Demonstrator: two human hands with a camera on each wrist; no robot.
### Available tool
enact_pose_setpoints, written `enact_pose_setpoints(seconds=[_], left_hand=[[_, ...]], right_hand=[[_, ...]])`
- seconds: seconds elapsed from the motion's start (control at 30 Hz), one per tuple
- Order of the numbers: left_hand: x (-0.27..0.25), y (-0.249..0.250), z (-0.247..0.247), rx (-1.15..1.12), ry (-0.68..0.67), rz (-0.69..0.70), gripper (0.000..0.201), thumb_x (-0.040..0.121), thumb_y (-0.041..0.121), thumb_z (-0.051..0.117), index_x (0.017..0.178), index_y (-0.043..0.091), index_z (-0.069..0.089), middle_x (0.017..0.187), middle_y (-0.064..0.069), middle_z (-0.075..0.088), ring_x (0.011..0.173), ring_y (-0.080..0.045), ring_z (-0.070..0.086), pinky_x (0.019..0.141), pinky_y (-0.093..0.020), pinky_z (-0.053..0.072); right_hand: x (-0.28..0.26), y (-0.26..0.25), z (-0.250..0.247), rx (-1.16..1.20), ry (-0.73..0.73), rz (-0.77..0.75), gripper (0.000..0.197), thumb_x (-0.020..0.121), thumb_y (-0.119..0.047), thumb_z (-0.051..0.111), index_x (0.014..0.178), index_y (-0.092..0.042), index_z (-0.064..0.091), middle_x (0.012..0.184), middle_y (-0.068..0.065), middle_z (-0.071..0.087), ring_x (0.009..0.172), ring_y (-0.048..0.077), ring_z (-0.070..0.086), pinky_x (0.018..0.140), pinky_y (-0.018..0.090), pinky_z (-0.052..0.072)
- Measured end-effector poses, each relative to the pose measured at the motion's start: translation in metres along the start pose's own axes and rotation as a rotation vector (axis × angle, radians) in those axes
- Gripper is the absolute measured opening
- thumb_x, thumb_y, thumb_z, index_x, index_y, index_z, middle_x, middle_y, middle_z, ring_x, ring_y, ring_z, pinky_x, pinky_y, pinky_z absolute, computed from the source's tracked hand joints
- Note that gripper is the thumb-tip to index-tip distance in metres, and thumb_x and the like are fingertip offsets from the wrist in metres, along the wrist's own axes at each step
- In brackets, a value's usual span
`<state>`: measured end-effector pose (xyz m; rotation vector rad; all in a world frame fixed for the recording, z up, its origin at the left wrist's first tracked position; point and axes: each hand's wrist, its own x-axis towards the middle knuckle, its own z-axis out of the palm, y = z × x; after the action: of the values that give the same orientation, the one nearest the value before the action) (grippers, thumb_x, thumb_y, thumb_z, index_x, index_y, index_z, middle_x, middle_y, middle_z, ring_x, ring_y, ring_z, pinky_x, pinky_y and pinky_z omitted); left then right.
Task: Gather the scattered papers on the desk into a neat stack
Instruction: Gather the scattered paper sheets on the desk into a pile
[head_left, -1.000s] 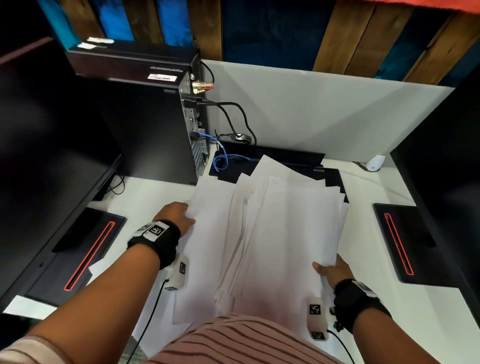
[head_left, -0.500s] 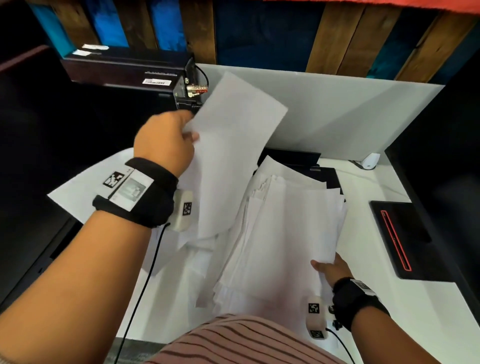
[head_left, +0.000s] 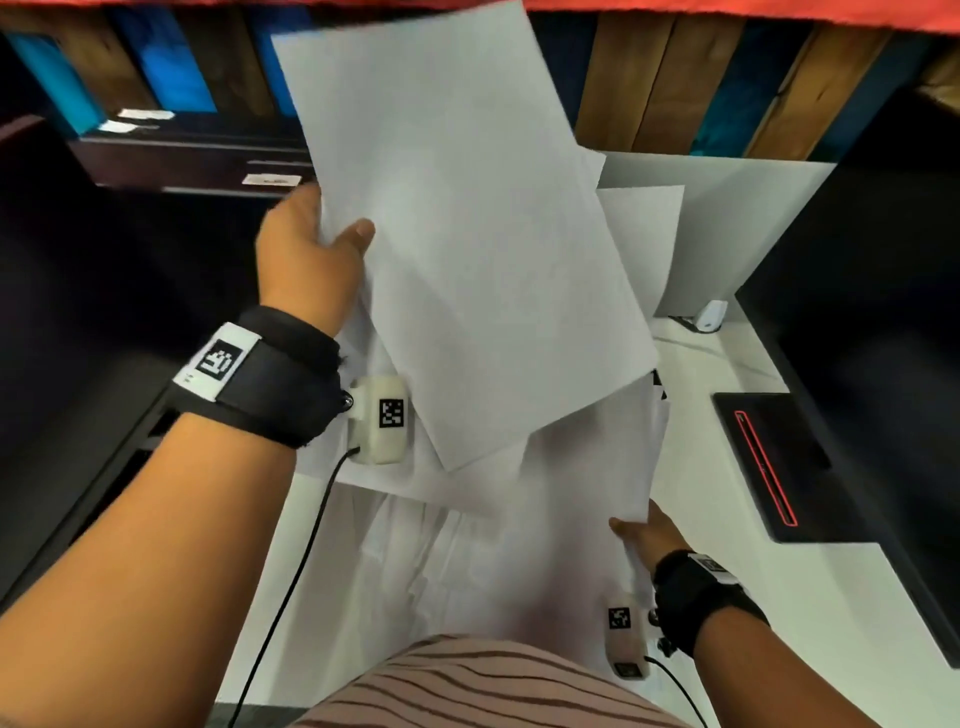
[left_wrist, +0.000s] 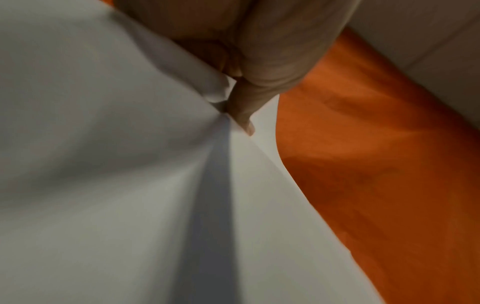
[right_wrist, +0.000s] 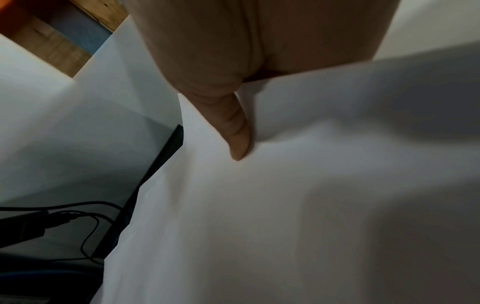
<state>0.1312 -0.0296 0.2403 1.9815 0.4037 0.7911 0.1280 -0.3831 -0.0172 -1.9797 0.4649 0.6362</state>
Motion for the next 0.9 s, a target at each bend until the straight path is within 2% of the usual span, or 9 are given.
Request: enact_pose_setpoints(seconds=[0.1,0.23,0.33,0.43,0.5,0.6,0.7,0.77,0.9], left_hand=[[-0.013,-0.033,0.025,0.005,-0.046,-0.151,0.031,0.087,0.007,0.062,0.118,0.006,0.060,0.115,-0.005,0.065,0.104,-0.019,0.063,0.095,-0.031,0.050],[-0.050,-0.079,0.056,0.018,-0.109,-0.354,0.033,0.089,0.002,0.056,0.122,0.005,0.057,0.120,-0.011,0.063,0.107,-0.023,0.060,0.094,-0.029,0.045],[-0.081,-0.110,0.073,0.035,-0.158,-0.488,0.038,0.091,-0.001,0.050,0.129,0.002,0.049,0.128,-0.016,0.058,0.118,-0.029,0.055,0.094,-0.024,0.038],[-0.113,-0.136,0.085,0.096,-0.210,-0.621,0.045,0.092,-0.001,0.046,0.136,-0.002,0.038,0.135,-0.022,0.051,0.123,-0.034,0.050,0.105,-0.033,0.037],[-0.130,-0.151,0.091,0.142,-0.264,-0.727,0.046,0.092,0.002,0.046,0.136,-0.006,0.033,0.136,-0.027,0.047,0.123,-0.039,0.048,0.107,-0.042,0.037],[-0.146,-0.162,0.093,0.243,-0.450,-0.752,0.041,0.091,0.006,0.051,0.129,-0.005,0.041,0.129,-0.025,0.052,0.119,-0.038,0.051,0.101,-0.040,0.040],[-0.150,-0.167,0.087,0.266,-0.581,-0.659,0.046,0.088,0.004,0.054,0.133,0.006,0.047,0.129,-0.016,0.058,0.120,-0.033,0.052,0.102,-0.036,0.041],[-0.146,-0.173,0.082,0.278,-0.624,-0.650,0.044,0.088,0.007,0.056,0.131,0.009,0.050,0.125,-0.016,0.060,0.117,-0.034,0.055,0.101,-0.040,0.044],[-0.137,-0.181,0.075,0.276,-0.582,-0.714,0.016,0.091,0.021,0.056,0.103,0.011,0.058,0.105,-0.019,0.065,0.102,-0.039,0.063,0.089,-0.051,0.052]], right_hand=[[0.003,0.002,-0.002,0.049,-0.001,0.020,0.042,0.091,-0.008,0.056,0.132,-0.003,0.047,0.120,0.020,0.059,0.100,0.029,0.055,0.093,0.036,0.043],[0.000,0.002,-0.004,0.090,-0.032,0.047,0.037,0.096,-0.014,0.047,0.133,-0.007,0.046,0.112,0.015,0.059,0.106,0.035,0.058,0.100,0.046,0.044],[-0.004,0.001,-0.004,0.133,-0.035,0.074,0.041,0.099,-0.018,0.042,0.139,-0.010,0.040,0.125,0.014,0.056,0.113,0.034,0.053,0.104,0.047,0.040],[-0.006,-0.004,-0.006,0.140,0.031,0.136,0.050,0.102,-0.035,0.033,0.144,-0.008,0.034,0.146,0.016,0.040,0.133,0.033,0.040,0.114,0.044,0.029],[-0.010,-0.006,-0.009,0.189,0.043,0.185,0.064,0.099,-0.052,0.029,0.144,-0.007,0.034,0.149,0.015,0.036,0.137,0.031,0.036,0.115,0.040,0.027],[-0.017,-0.012,-0.008,0.256,-0.009,0.178,0.075,0.090,-0.066,0.030,0.146,-0.016,0.033,0.150,0.010,0.035,0.138,0.028,0.034,0.109,0.038,0.028],[-0.010,-0.012,-0.003,0.136,0.037,0.137,0.071,0.096,-0.057,0.027,0.147,-0.008,0.027,0.154,0.012,0.029,0.143,0.026,0.026,0.117,0.037,0.017],[-0.008,-0.014,-0.003,0.119,0.068,0.165,0.062,0.101,-0.045,0.026,0.146,-0.001,0.029,0.153,0.015,0.030,0.142,0.028,0.027,0.115,0.032,0.016],[-0.005,-0.014,-0.006,0.086,0.097,0.146,0.056,0.103,-0.037,0.025,0.143,0.002,0.032,0.151,0.018,0.033,0.140,0.029,0.030,0.113,0.029,0.018]])
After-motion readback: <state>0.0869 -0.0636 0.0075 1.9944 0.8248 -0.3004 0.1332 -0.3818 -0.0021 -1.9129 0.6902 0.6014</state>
